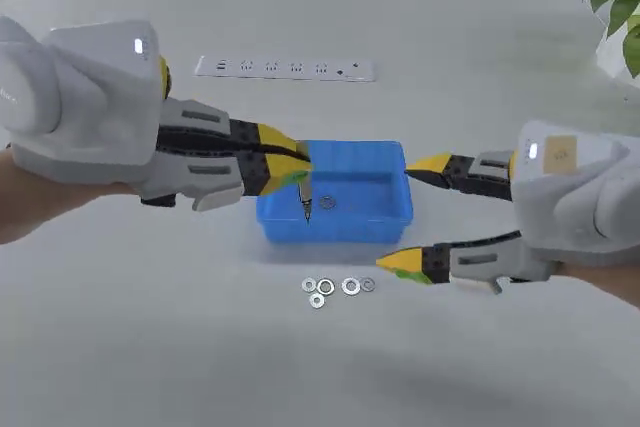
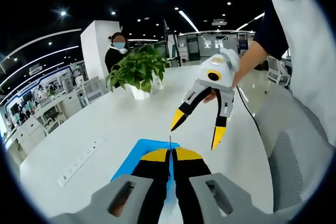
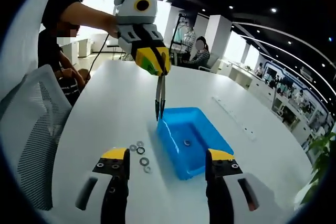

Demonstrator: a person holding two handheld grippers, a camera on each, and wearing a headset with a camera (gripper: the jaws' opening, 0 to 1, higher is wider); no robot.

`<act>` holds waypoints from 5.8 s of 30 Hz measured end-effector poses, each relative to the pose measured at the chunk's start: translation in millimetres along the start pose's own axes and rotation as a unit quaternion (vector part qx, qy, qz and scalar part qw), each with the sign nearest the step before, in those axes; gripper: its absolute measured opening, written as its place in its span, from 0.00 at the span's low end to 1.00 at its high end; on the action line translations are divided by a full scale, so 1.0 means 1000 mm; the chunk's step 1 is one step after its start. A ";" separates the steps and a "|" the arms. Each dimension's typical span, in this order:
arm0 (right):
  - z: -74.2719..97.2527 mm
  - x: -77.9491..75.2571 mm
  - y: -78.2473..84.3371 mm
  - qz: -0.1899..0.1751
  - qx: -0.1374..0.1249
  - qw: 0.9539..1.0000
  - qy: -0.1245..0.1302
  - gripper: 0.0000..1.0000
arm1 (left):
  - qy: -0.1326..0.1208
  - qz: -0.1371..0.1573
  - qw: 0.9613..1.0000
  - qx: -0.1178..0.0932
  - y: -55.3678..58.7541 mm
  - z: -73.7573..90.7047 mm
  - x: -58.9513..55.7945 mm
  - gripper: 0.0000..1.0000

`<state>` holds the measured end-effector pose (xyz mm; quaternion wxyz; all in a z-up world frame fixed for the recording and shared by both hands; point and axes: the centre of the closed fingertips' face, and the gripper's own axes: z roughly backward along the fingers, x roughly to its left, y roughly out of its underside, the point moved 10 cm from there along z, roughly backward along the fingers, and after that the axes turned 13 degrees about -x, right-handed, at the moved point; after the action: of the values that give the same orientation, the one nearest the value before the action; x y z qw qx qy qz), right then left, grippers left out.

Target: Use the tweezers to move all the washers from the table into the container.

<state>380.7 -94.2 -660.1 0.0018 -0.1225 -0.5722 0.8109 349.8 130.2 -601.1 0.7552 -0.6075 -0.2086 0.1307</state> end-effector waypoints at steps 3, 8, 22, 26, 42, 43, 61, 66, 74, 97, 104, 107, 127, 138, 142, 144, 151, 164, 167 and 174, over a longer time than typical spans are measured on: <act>0.010 0.010 0.008 -0.032 0.002 0.999 0.004 0.64 | 0.001 0.011 1.000 -0.014 0.002 0.002 -0.009 0.06; 0.021 0.023 0.017 -0.063 0.010 0.998 0.003 0.68 | -0.006 0.026 0.999 -0.017 0.013 0.007 -0.021 0.06; 0.030 0.040 0.029 -0.104 0.012 0.994 -0.022 0.80 | 0.018 0.022 1.000 -0.010 0.034 0.006 -0.041 0.06; 0.028 0.044 0.029 -0.117 0.005 0.993 -0.034 0.84 | 0.014 0.033 0.999 -0.017 0.038 0.004 -0.042 0.06; 0.017 0.061 0.044 -0.141 0.016 0.988 -0.067 0.85 | 0.015 0.036 0.999 -0.014 0.054 -0.003 -0.043 0.06; 0.016 0.062 0.044 -0.142 0.014 0.987 -0.068 0.86 | 0.014 0.036 0.999 -0.015 0.054 -0.003 -0.042 0.06; 0.013 0.065 0.047 -0.145 0.020 0.986 -0.079 0.84 | 0.021 0.030 0.999 -0.010 0.061 -0.009 -0.044 0.06; 0.009 0.065 0.043 -0.148 0.012 0.986 -0.081 0.84 | 0.026 0.040 0.999 -0.005 0.060 -0.010 -0.045 0.06; -0.016 0.054 0.035 -0.141 -0.004 0.986 -0.094 0.79 | 0.033 0.042 0.998 0.018 0.059 -0.006 -0.040 0.06; -0.092 0.041 0.027 -0.056 -0.001 0.983 -0.177 0.25 | 0.029 0.056 0.998 0.021 0.059 -0.006 -0.043 0.06; -0.093 0.038 0.028 -0.037 0.003 0.985 -0.171 0.16 | 0.028 0.061 0.998 0.017 0.060 -0.008 -0.042 0.06; -0.092 0.037 0.029 -0.036 0.008 0.984 -0.172 0.13 | 0.028 0.062 0.998 0.016 0.060 -0.008 -0.042 0.06; -0.092 0.040 0.030 -0.014 0.005 0.987 -0.160 0.10 | 0.010 0.073 0.997 0.020 0.060 -0.006 -0.044 0.07; -0.093 0.044 0.028 -0.017 0.005 0.986 -0.165 0.10 | 0.018 0.099 0.995 0.011 0.056 -0.005 -0.048 0.16; -0.092 0.046 0.026 -0.021 0.003 0.987 -0.162 0.10 | 0.018 0.095 0.995 0.016 0.056 -0.001 -0.050 0.21; -0.090 0.046 0.024 -0.021 0.002 0.987 -0.162 0.10 | 0.014 0.094 0.995 0.015 0.056 0.002 -0.050 0.24; -0.086 0.046 0.015 -0.025 -0.002 0.987 -0.156 0.10 | -0.009 0.098 0.995 0.009 0.055 0.017 -0.056 0.38; -0.070 0.042 -0.020 -0.016 -0.017 0.987 -0.160 0.09 | -0.080 0.121 0.989 -0.012 0.056 0.051 -0.070 0.55; -0.066 0.039 -0.027 -0.013 -0.021 0.987 -0.158 0.09 | -0.089 0.125 0.988 -0.014 0.056 0.056 -0.073 0.61; -0.058 0.025 -0.047 -0.001 -0.033 0.989 -0.143 0.09 | -0.139 0.149 0.976 -0.073 0.046 0.063 -0.065 0.76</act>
<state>361.5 -19.9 -639.5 -0.0833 -0.0050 -0.5933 0.8006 265.3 165.7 -645.2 0.6445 -0.6609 -0.2281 0.3094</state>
